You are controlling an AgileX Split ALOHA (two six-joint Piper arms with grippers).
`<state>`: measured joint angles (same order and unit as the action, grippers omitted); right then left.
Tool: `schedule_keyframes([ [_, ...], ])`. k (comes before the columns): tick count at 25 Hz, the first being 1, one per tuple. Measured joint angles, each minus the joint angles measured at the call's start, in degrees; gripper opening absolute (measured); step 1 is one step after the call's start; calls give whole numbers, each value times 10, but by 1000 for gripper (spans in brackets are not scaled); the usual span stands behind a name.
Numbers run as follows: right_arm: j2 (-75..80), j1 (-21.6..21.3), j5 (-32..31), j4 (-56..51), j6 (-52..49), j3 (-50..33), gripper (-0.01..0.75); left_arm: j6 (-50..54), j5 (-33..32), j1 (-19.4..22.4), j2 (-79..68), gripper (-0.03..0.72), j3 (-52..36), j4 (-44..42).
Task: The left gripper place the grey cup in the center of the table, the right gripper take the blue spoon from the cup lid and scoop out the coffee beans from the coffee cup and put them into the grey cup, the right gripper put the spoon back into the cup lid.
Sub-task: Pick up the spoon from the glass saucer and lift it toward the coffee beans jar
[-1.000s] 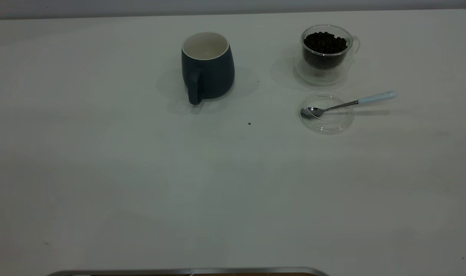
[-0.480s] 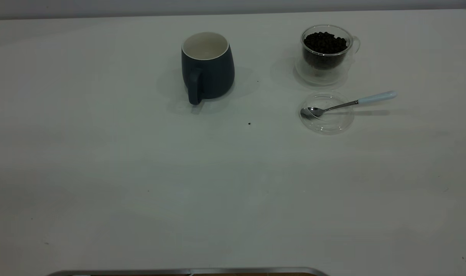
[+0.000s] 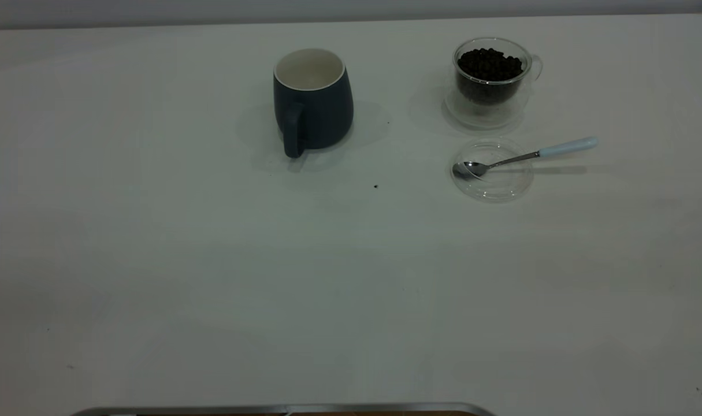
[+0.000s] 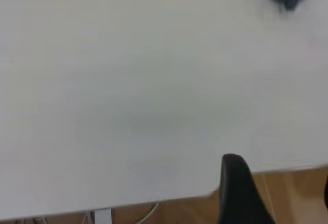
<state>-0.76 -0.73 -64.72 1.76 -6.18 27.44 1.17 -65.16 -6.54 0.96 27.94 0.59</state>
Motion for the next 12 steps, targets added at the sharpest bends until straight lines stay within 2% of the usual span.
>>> schedule_keyframes([
  [12,22,0,9,-31,6,11,528,0,-2,5,1,466,0,0],
])
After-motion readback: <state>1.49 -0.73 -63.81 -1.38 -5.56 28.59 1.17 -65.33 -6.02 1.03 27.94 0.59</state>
